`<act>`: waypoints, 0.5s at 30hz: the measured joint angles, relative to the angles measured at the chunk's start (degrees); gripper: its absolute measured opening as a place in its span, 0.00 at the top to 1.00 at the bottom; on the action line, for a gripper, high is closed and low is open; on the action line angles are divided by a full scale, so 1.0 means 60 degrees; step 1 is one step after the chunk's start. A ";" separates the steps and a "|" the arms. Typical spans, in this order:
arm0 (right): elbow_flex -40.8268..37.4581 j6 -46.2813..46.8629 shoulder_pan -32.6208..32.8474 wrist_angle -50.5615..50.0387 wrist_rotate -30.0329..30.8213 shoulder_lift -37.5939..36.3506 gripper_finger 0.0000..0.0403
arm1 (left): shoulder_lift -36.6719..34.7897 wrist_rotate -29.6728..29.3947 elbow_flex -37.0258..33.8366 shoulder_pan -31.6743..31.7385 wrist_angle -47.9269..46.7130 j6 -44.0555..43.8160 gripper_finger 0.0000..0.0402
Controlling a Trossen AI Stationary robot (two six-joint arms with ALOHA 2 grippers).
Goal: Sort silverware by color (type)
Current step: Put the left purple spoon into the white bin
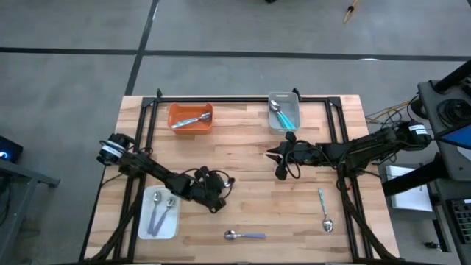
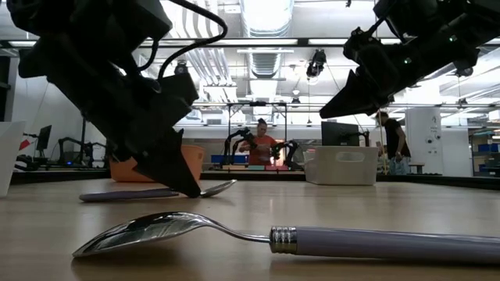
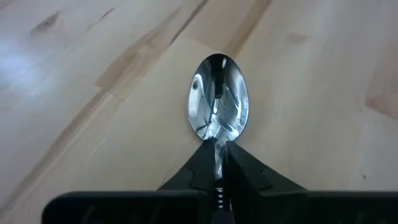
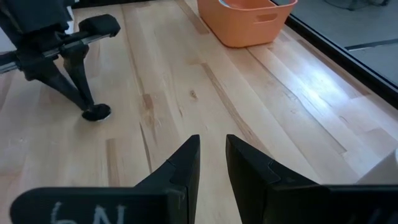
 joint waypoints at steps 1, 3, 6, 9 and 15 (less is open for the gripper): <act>-0.0015 -0.0005 0.0000 -0.0002 0.0000 0.0000 0.83 | 0.0004 -0.0089 0.0006 0.0000 -0.0009 -0.0200 0.97; -0.0058 -0.0013 0.0000 -0.0003 0.0000 0.0001 0.83 | 0.0015 -0.0225 0.0065 0.0000 -0.0080 -0.0445 0.97; -0.0116 -0.0139 0.0000 -0.0008 0.0000 0.0000 0.83 | 0.0014 -0.0479 0.0283 0.0000 -0.0179 -0.0662 0.99; -0.0138 -0.0215 0.0000 -0.0009 0.0003 0.0000 0.83 | -0.0033 -0.0527 0.0597 0.0016 -0.0343 -0.0610 0.99; -0.0141 -0.0213 0.0000 -0.0005 0.0000 0.0000 0.83 | -0.0216 -0.0544 0.1553 -0.0007 -0.1679 -0.0365 1.00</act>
